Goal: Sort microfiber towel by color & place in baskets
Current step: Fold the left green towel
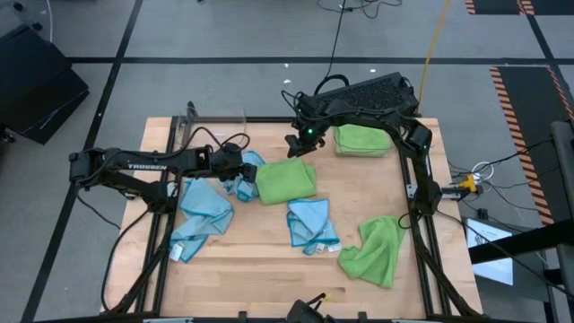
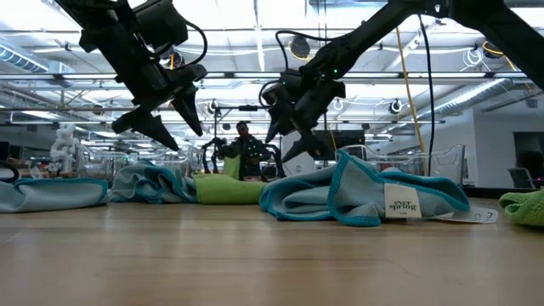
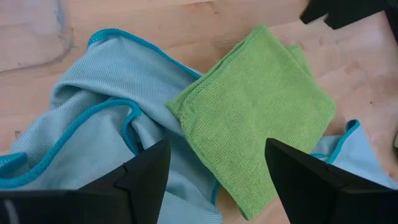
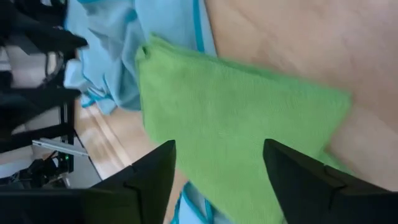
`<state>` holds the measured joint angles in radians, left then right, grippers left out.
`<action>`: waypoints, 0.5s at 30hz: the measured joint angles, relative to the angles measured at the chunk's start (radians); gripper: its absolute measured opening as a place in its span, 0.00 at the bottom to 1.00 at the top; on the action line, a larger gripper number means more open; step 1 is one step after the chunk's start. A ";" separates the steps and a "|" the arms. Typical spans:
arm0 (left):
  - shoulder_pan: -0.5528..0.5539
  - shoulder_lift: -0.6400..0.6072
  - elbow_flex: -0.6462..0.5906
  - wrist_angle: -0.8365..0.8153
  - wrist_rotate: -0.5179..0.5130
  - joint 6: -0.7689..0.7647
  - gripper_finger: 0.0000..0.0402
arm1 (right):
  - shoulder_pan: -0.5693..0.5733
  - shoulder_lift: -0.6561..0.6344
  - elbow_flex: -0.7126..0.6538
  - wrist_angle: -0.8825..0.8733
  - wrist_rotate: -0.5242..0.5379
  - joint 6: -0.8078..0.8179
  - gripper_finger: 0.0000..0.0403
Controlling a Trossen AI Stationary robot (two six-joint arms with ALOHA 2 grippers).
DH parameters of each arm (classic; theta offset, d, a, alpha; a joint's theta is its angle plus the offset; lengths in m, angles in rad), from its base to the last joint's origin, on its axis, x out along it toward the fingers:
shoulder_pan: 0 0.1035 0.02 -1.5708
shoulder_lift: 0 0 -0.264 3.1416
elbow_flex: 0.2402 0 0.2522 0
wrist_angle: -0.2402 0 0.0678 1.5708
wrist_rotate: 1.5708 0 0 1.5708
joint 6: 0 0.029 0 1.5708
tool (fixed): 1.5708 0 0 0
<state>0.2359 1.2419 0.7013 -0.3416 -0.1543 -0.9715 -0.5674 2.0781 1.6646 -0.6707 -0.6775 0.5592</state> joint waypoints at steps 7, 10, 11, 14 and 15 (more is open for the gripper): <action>-0.002 0.000 0.000 0.001 -0.002 -0.006 0.65 | -0.002 0.020 0.002 0.033 0.082 -0.057 0.73; -0.002 0.000 0.000 0.002 -0.008 -0.005 0.65 | -0.002 0.058 0.002 0.058 0.080 -0.071 0.74; -0.002 0.000 0.000 0.002 -0.008 -0.003 0.65 | -0.002 0.069 0.002 0.058 0.081 -0.074 0.73; -0.002 0.000 0.000 0.002 -0.008 -0.002 0.65 | -0.002 0.085 0.002 0.057 0.090 -0.073 0.73; -0.003 0.000 0.000 0.002 -0.007 0.000 0.65 | -0.002 0.085 0.002 0.059 0.105 -0.076 0.73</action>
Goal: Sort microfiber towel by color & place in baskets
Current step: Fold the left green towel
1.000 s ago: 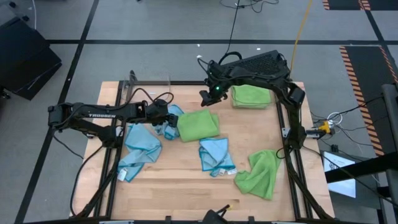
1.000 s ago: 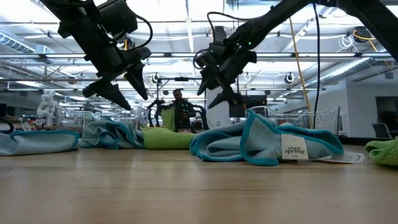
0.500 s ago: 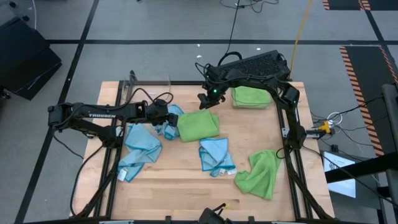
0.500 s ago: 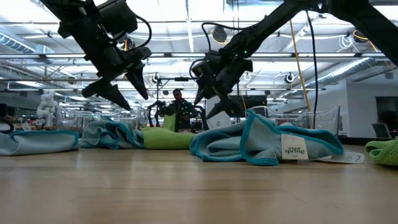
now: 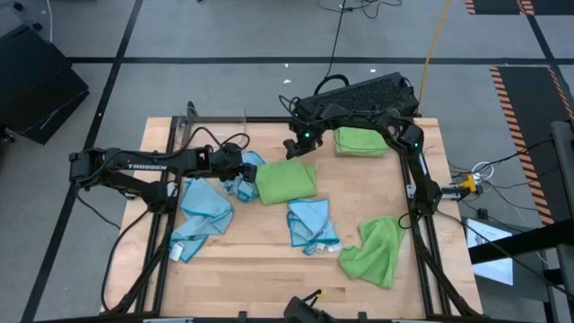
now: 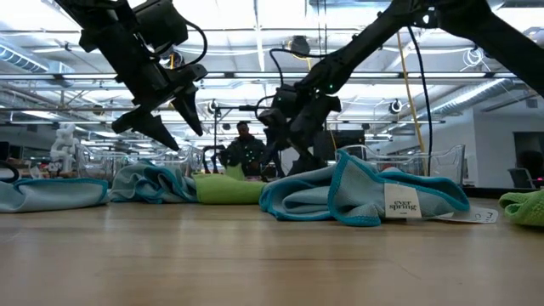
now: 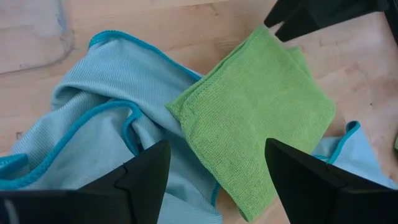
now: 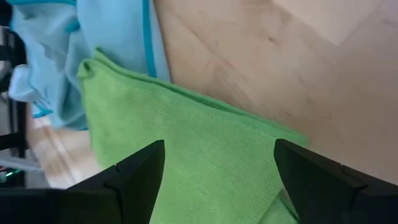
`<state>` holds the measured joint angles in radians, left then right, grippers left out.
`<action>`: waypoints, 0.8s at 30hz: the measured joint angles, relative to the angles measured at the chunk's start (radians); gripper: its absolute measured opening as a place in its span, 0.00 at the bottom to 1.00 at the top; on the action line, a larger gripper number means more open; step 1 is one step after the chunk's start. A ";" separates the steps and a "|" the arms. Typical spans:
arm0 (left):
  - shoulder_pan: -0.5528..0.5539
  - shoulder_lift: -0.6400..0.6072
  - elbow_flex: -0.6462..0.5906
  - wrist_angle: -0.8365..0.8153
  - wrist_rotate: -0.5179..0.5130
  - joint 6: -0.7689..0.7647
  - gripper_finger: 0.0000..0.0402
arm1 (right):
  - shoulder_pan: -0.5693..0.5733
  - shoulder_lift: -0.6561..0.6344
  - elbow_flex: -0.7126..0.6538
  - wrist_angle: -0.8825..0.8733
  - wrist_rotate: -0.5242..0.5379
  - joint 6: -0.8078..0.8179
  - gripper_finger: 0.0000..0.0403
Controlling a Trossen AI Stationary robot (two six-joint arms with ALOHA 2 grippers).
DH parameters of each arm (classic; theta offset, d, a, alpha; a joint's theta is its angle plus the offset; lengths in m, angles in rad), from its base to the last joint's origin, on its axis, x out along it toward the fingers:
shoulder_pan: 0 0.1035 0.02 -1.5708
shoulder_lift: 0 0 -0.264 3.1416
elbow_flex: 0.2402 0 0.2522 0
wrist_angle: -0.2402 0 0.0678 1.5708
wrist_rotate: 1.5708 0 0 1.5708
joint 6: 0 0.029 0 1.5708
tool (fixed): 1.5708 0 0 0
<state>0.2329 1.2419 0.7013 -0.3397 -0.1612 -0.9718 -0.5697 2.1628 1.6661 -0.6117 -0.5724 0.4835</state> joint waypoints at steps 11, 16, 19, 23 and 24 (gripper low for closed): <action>0.003 0.000 0.000 -0.005 -0.003 0.089 0.65 | 0.000 0.040 0.000 -0.001 0.076 -0.056 0.73; 0.003 0.000 0.000 -0.010 -0.003 0.111 0.65 | 0.000 0.045 -0.003 0.002 0.073 -0.070 0.73; 0.003 0.000 0.000 -0.011 -0.003 0.113 0.65 | 0.000 0.045 -0.004 -0.001 0.045 -0.070 0.72; 0.003 0.000 0.000 -0.015 -0.003 0.118 0.65 | 0.002 0.046 -0.006 -0.037 -0.002 -0.076 0.66; 0.003 0.000 0.000 -0.015 -0.004 0.124 0.65 | 0.002 0.046 -0.006 -0.039 -0.006 -0.078 0.64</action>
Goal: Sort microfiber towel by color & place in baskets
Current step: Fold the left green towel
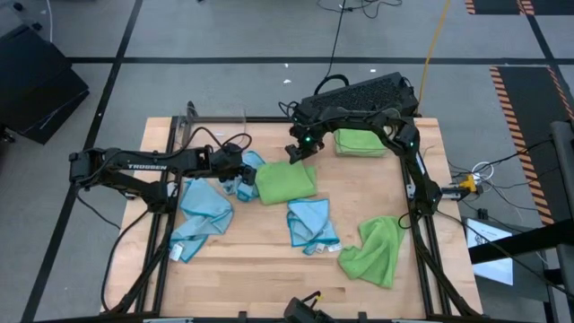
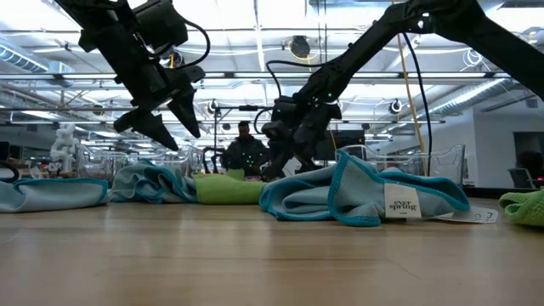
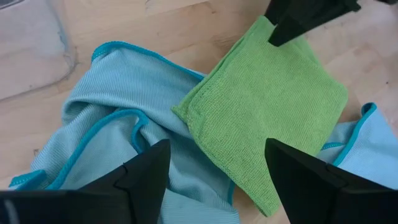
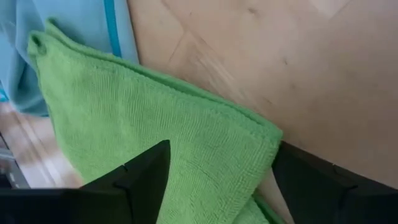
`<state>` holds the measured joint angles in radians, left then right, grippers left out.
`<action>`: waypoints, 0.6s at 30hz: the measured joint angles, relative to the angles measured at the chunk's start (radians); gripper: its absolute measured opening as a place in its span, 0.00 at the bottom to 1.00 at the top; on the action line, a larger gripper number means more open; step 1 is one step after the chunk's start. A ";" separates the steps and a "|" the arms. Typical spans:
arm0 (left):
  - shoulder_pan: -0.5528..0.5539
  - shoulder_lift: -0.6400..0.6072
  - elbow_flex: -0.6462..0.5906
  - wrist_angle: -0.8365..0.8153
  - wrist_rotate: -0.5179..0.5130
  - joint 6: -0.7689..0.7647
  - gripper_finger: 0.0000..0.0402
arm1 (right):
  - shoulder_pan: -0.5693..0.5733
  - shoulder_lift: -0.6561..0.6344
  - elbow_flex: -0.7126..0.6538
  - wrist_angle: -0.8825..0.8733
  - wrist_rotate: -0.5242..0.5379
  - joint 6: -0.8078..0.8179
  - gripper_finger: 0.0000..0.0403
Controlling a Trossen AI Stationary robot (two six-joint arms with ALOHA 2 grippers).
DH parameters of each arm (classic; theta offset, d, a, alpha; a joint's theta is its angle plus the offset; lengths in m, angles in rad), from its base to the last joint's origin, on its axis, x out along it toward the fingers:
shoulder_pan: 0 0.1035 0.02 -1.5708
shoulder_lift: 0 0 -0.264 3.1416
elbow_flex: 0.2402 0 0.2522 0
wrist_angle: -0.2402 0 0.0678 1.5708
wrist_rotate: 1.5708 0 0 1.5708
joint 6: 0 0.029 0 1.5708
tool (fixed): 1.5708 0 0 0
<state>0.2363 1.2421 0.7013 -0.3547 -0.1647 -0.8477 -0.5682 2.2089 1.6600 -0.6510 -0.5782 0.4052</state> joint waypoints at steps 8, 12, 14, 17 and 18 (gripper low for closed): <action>0.015 0.000 0.000 -0.011 -0.012 0.020 0.65 | 0.002 0.000 -0.003 -0.005 0.002 -0.030 0.47; 0.033 0.000 0.000 -0.010 -0.013 0.032 0.65 | 0.000 -0.003 -0.054 0.068 -0.003 0.004 0.35; 0.042 0.000 0.000 -0.009 -0.012 0.032 0.65 | 0.000 -0.006 -0.082 0.106 -0.006 0.024 0.29; 0.048 0.000 0.000 -0.009 0.000 0.037 0.65 | 0.000 -0.007 -0.109 0.142 -0.004 0.019 0.18; 0.049 0.000 0.000 -0.009 0.006 0.040 0.65 | 0.000 -0.007 -0.109 0.145 -0.003 0.011 0.14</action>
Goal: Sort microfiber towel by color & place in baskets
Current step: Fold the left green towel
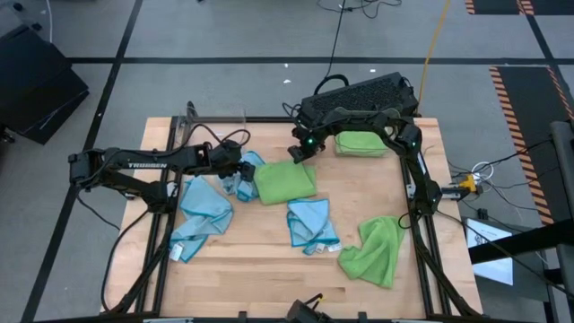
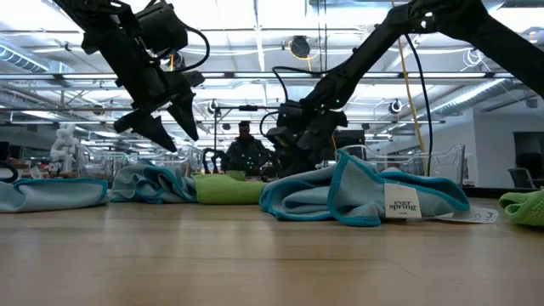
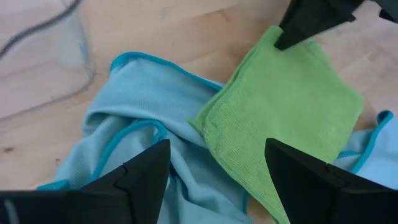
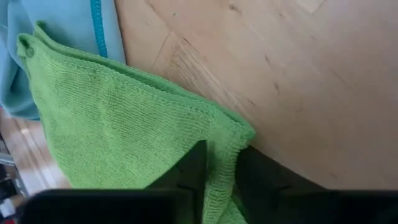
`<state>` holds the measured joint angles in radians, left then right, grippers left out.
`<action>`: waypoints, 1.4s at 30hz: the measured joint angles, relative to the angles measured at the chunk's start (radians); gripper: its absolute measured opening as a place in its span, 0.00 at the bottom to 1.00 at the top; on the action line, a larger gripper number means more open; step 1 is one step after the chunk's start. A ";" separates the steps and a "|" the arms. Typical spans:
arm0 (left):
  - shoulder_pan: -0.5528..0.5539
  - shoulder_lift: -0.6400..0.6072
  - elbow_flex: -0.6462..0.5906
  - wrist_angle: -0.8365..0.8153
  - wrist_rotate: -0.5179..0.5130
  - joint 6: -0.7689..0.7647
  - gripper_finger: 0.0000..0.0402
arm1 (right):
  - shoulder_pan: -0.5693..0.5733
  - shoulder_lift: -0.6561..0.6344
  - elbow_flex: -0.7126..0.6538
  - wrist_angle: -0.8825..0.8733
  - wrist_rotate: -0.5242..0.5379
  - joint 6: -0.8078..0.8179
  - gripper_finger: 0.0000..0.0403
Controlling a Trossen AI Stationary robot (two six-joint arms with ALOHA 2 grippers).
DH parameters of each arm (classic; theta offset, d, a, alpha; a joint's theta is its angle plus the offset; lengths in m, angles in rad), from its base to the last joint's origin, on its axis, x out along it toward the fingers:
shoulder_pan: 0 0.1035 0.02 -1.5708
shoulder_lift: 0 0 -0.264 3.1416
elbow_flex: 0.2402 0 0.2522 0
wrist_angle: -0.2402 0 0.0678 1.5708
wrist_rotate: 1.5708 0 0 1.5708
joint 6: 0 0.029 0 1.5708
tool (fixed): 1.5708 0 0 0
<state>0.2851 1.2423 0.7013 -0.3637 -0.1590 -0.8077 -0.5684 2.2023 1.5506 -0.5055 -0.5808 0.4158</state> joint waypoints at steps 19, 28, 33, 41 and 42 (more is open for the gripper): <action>0.000 0.000 0.000 0.006 0.005 0.020 0.65 | 0.009 -0.158 -0.005 -0.084 0.061 -0.009 0.00; 0.000 0.000 0.000 0.011 0.005 0.074 0.65 | 0.061 -0.225 -0.004 -0.158 0.058 -0.007 0.00; 0.000 0.000 0.000 0.011 0.034 0.101 0.65 | 0.100 -0.226 -0.004 -0.247 0.101 -0.009 0.00; 0.000 0.000 0.000 0.011 0.055 0.119 0.65 | 0.119 -0.227 -0.004 -0.290 0.214 -0.009 0.00; 0.000 0.000 0.000 0.011 0.056 0.124 0.65 | 0.119 -0.227 -0.004 -0.293 0.226 -0.010 0.00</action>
<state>0.2850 1.2423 0.7013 -0.3531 -0.1032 -0.6838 -0.4492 1.9751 1.5471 -0.7980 -0.3551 0.4056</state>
